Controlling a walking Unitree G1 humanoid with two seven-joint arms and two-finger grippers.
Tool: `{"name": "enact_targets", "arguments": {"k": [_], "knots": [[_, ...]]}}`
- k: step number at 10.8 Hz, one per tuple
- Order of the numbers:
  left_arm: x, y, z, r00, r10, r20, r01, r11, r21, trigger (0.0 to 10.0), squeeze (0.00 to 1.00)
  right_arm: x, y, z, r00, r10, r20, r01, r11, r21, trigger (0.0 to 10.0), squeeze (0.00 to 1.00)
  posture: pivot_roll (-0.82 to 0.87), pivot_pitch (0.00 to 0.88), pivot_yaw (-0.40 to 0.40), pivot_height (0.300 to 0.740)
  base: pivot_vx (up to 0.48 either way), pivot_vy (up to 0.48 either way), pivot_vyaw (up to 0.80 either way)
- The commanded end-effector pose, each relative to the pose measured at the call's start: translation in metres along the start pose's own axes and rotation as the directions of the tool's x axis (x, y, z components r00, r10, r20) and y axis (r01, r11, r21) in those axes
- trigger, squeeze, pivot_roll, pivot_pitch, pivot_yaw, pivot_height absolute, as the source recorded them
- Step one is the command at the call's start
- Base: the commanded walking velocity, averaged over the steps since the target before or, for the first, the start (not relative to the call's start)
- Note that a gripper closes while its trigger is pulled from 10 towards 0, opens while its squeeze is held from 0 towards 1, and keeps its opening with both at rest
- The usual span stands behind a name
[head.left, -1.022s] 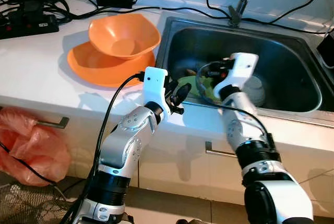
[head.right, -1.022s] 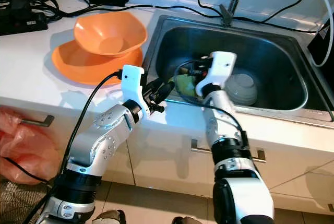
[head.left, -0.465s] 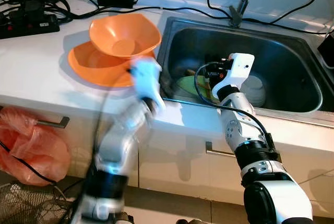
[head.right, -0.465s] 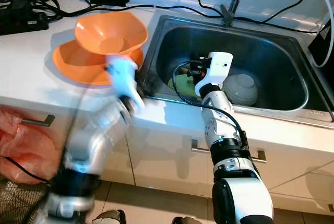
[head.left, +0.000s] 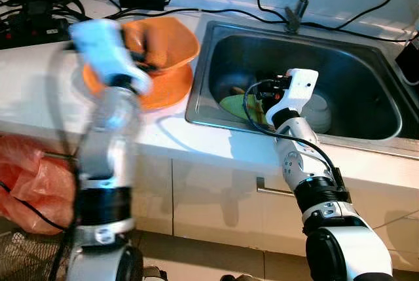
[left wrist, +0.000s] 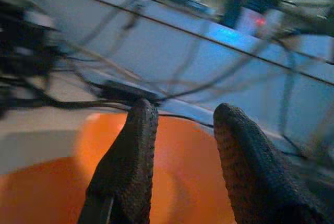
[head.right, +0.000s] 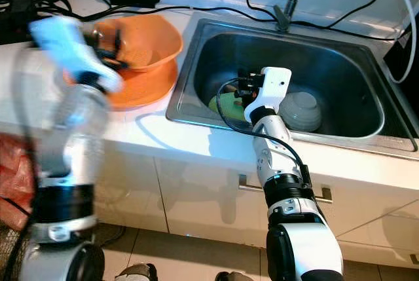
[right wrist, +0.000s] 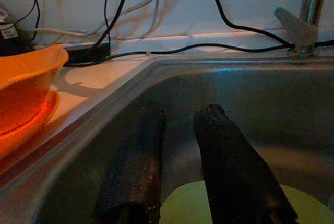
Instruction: Kitchen organization
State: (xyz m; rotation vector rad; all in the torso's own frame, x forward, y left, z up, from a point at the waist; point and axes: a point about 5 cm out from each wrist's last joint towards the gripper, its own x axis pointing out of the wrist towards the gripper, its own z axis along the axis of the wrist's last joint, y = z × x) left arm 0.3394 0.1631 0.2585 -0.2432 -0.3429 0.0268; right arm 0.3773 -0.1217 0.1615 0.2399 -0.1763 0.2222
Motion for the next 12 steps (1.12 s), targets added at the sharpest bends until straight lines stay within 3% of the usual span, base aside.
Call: {"name": "enact_targets", "arguments": {"k": [1,3,4,5,6,7,12], "knots": [[0.001,0.006,0.002,0.999,0.040,0.009,-0.040,0.999,-0.009,10.0,0.00,-0.001,-0.003,-0.001,1.000,-0.001,-0.010,0.001,1.000,-0.001,10.0,0.00,0.14,0.082,-0.092,0.740,0.000,0.000,0.00],[-0.001,0.022,-0.009,0.992,0.110,-0.060,-0.116,0.987,-0.109,10.0,0.00,-0.001,-0.002,-0.001,1.000,0.005,-0.009,-0.005,1.000,0.000,10.0,0.00,0.14,0.077,-0.091,0.740,0.000,0.000,0.00],[-0.001,0.022,-0.013,0.991,0.102,-0.090,-0.117,0.978,-0.175,10.0,0.67,-0.001,-0.002,-0.001,1.000,0.007,-0.008,-0.007,1.000,0.001,10.0,0.00,0.14,0.073,-0.092,0.740,0.000,0.000,0.00],[-0.002,0.021,-0.019,0.986,0.103,-0.134,-0.133,0.961,-0.241,10.0,1.00,-0.001,-0.002,-0.001,1.000,0.009,-0.009,-0.009,1.000,0.000,10.0,0.00,0.14,0.071,-0.092,0.740,0.000,0.000,0.00],[-0.001,0.015,-0.025,0.981,0.061,-0.186,-0.115,0.950,-0.292,10.0,0.04,-0.001,-0.002,-0.001,1.000,0.012,-0.009,-0.012,1.000,-0.001,10.0,0.00,0.14,0.073,-0.093,0.740,0.000,0.000,0.00],[0.000,0.013,-0.027,0.977,0.059,-0.206,-0.120,0.947,-0.299,10.0,0.00,-0.001,-0.001,-0.001,1.000,0.014,-0.009,-0.014,1.000,-0.001,10.0,0.00,0.14,0.076,-0.093,0.740,0.000,0.000,0.00],[0.009,0.012,-0.034,0.934,0.052,-0.355,-0.182,0.921,-0.344,10.0,0.00,0.000,-0.001,-0.001,1.000,0.014,-0.004,-0.014,1.000,0.005,10.0,0.00,0.14,0.081,-0.086,0.740,0.000,0.000,0.00]]}}
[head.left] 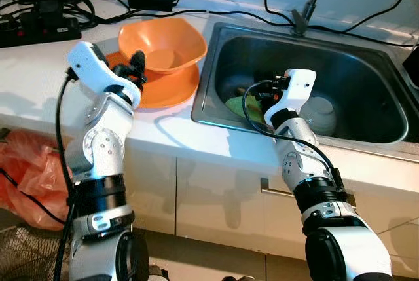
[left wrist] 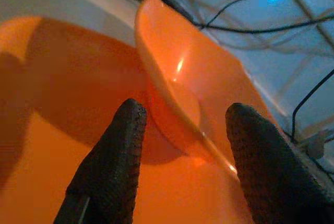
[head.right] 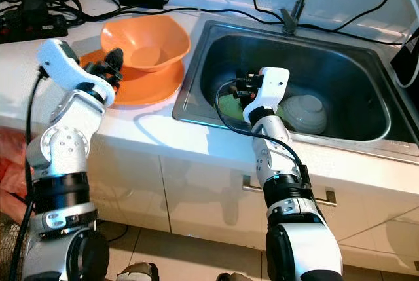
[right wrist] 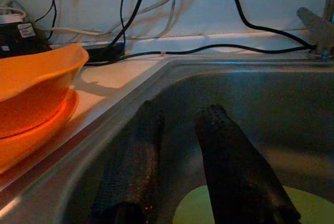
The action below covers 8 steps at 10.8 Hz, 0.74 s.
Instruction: Kitchen organization
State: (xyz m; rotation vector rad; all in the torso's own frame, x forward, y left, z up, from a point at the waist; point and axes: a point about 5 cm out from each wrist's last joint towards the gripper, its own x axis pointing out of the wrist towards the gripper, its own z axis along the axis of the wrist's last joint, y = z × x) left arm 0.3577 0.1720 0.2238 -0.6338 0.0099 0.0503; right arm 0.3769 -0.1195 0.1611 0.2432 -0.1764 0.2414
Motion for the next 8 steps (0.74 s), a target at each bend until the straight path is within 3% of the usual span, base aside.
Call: {"name": "enact_targets", "arguments": {"k": [1,4,8], "knots": [[0.003,-0.006,-0.002,0.999,0.007,-0.034,-0.007,1.000,-0.015,10.0,0.00,0.000,-0.003,0.000,1.000,-0.004,-0.002,0.004,1.000,0.001,10.0,0.00,0.14,0.081,-0.085,0.740,0.000,0.000,0.00],[0.007,-0.004,-0.012,0.992,0.050,-0.114,-0.055,0.998,-0.035,10.0,0.00,-0.001,-0.004,0.001,1.000,-0.009,-0.001,0.009,1.000,0.003,10.0,0.00,0.13,0.080,-0.080,0.740,0.000,0.000,0.00],[0.011,-0.005,-0.016,0.988,0.069,-0.136,-0.076,0.996,-0.046,10.0,0.00,-0.002,-0.004,-0.001,1.000,-0.012,-0.006,0.012,1.000,0.005,10.0,0.00,0.13,0.081,-0.079,0.740,0.000,0.000,0.00]]}}
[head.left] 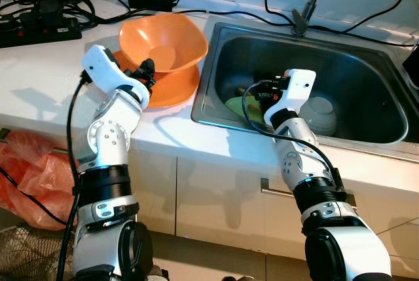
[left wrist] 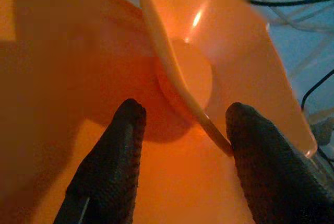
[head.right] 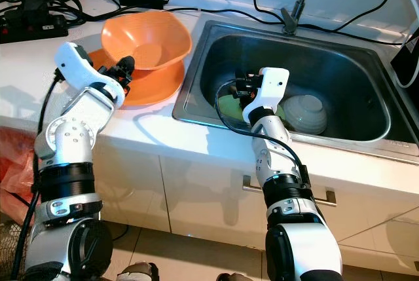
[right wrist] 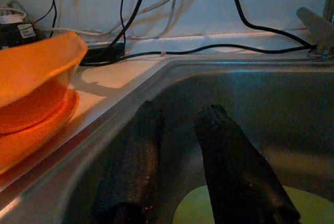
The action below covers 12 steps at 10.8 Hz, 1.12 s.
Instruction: Kitchen organization
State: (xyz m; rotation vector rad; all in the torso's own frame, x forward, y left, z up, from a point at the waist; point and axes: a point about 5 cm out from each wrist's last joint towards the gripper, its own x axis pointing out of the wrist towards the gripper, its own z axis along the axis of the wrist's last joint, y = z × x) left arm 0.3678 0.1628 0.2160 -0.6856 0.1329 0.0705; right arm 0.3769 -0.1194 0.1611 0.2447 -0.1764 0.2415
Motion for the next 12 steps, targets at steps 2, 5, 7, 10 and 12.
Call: {"name": "enact_targets", "arguments": {"k": [2,5,7,10,12], "knots": [[0.006,0.001,-0.014,0.996,0.048,-0.070,-0.049,0.999,-0.020,10.0,0.00,-0.002,-0.005,-0.001,1.000,-0.014,-0.005,0.014,1.000,0.003,10.0,0.00,0.12,0.083,-0.077,0.740,0.000,0.000,0.00],[0.009,0.002,-0.024,0.994,0.058,-0.091,-0.060,0.998,-0.021,10.0,0.00,-0.003,-0.007,0.000,1.000,-0.022,-0.003,0.022,1.000,0.000,10.0,0.00,0.11,0.083,-0.076,0.740,0.000,0.000,0.00],[0.011,0.003,-0.022,0.995,0.068,-0.067,-0.069,0.997,-0.019,0.0,0.00,-0.003,-0.006,-0.001,1.000,-0.023,-0.005,0.023,1.000,0.001,10.0,0.00,0.12,0.081,-0.077,0.740,0.000,0.000,0.00],[0.011,0.003,-0.019,0.997,0.060,-0.042,-0.061,0.998,-0.016,0.0,0.00,-0.002,-0.006,-0.001,1.000,-0.023,-0.009,0.023,1.000,0.001,10.0,0.00,0.12,0.079,-0.077,0.740,0.000,0.000,0.00],[0.011,0.003,-0.016,0.998,0.058,-0.024,-0.059,0.998,-0.015,0.0,0.00,-0.002,-0.006,-0.001,1.000,-0.023,-0.009,0.023,1.000,0.002,10.0,0.00,0.12,0.077,-0.076,0.740,0.000,0.000,0.00]]}}
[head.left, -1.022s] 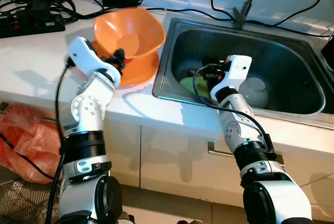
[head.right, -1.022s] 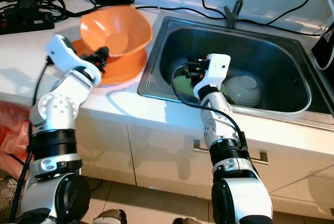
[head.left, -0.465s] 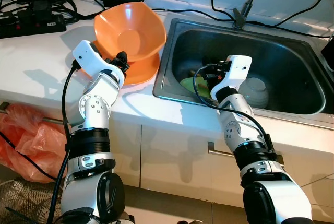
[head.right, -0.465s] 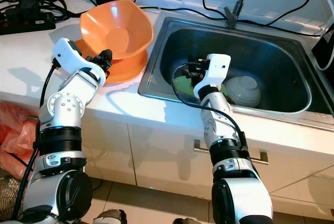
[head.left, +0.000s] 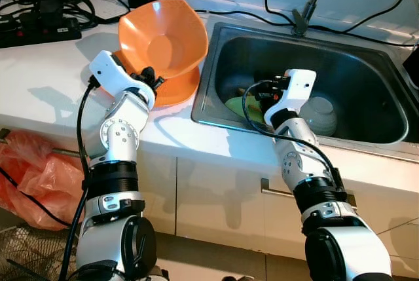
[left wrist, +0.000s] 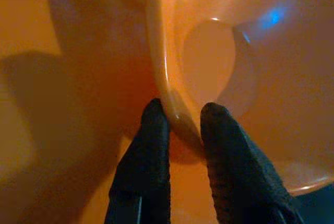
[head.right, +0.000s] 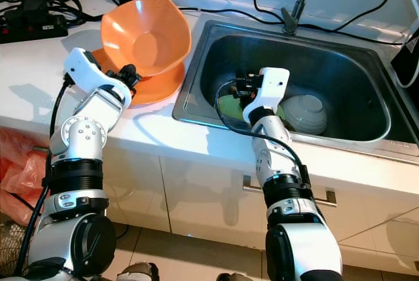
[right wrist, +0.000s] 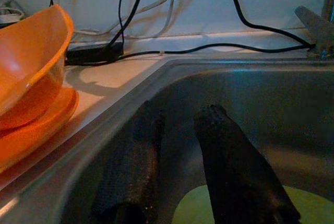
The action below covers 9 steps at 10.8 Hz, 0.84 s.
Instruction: Kitchen organization
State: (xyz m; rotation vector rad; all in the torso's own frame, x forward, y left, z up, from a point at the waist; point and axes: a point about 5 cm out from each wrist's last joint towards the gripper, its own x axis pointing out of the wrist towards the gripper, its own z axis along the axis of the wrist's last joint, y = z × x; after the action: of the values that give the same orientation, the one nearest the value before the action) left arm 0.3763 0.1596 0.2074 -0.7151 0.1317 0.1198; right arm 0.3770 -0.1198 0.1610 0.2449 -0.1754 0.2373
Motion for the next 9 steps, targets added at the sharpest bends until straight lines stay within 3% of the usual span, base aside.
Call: {"name": "enact_targets", "arguments": {"k": [1,4,9], "knots": [[0.001,0.001,-0.004,1.000,0.010,-0.011,-0.010,1.000,0.022,0.0,0.00,-0.002,-0.006,-0.001,1.000,-0.019,-0.009,0.019,1.000,0.002,10.0,0.00,0.12,0.075,-0.076,0.740,0.000,0.000,0.00],[-0.003,-0.009,0.008,0.994,-0.064,0.084,0.063,0.998,0.016,0.0,0.00,-0.002,-0.005,-0.002,1.000,-0.016,-0.015,0.016,1.000,0.004,10.0,0.00,0.12,0.069,-0.078,0.740,0.000,0.000,0.00],[-0.007,-0.018,0.014,0.979,-0.136,0.149,0.138,0.990,-0.003,0.0,0.00,-0.002,-0.006,-0.003,1.000,-0.019,-0.018,0.019,1.000,0.007,10.0,0.00,0.12,0.068,-0.081,0.740,0.000,0.000,0.00]]}}
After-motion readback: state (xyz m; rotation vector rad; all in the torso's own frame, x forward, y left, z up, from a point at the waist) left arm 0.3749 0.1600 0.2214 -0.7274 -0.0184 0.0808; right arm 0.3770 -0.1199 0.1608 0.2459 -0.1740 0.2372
